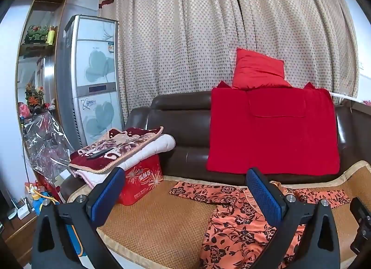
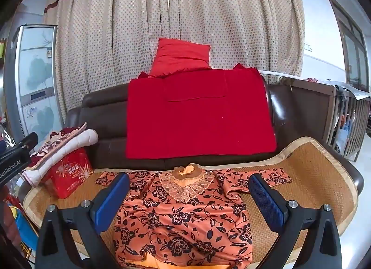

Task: Fold small clothes
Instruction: 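Move both grippers toward the orange floral shirt on the mat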

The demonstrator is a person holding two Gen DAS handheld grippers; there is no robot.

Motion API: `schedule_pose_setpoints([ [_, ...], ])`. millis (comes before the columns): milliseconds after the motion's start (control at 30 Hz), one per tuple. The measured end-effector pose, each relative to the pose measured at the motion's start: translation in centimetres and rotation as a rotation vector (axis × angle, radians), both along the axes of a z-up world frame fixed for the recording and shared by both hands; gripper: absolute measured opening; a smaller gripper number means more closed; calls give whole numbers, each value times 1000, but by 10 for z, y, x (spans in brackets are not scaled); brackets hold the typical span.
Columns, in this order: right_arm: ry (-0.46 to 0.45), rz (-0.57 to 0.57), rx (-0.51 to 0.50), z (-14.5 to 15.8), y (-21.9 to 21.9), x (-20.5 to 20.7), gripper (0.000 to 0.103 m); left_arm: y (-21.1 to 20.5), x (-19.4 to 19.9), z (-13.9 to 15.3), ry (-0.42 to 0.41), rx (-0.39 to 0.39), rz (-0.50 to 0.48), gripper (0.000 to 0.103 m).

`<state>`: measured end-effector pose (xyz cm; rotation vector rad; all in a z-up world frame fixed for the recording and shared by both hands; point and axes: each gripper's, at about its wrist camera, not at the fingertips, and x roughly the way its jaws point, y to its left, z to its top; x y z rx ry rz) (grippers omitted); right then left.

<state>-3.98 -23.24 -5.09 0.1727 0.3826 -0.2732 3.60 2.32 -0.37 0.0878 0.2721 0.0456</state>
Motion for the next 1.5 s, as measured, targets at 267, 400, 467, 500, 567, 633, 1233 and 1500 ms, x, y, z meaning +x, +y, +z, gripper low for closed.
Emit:
schedule_pose_setpoints([
  [267, -1, -7, 1, -9, -2, 2, 103, -2, 1, -5, -2, 3, -1, 103],
  [400, -5, -1, 8, -6, -5, 7, 103, -3, 1, -7, -3, 4, -2, 103],
  [467, -9, 2, 18, -4, -6, 7, 103, -2, 2, -8, 0, 4, -2, 103],
  [500, -10, 0, 19, -4, -6, 6, 103, -2, 2, -8, 1, 4, -3, 103],
  [567, -8, -3, 22, -5, -5, 6, 103, -3, 2, -8, 1, 6, -4, 103],
  [633, -2, 1, 28, -5, -10, 9, 103, -4, 1, -11, 1, 8, -3, 103],
  [1233, 62, -2, 67, -16, -24, 29, 103, -16, 15, -29, 34, 29, -3, 103],
  [1500, 73, 6, 70, -22, -24, 43, 103, -20, 29, -39, 56, 35, -1, 103],
])
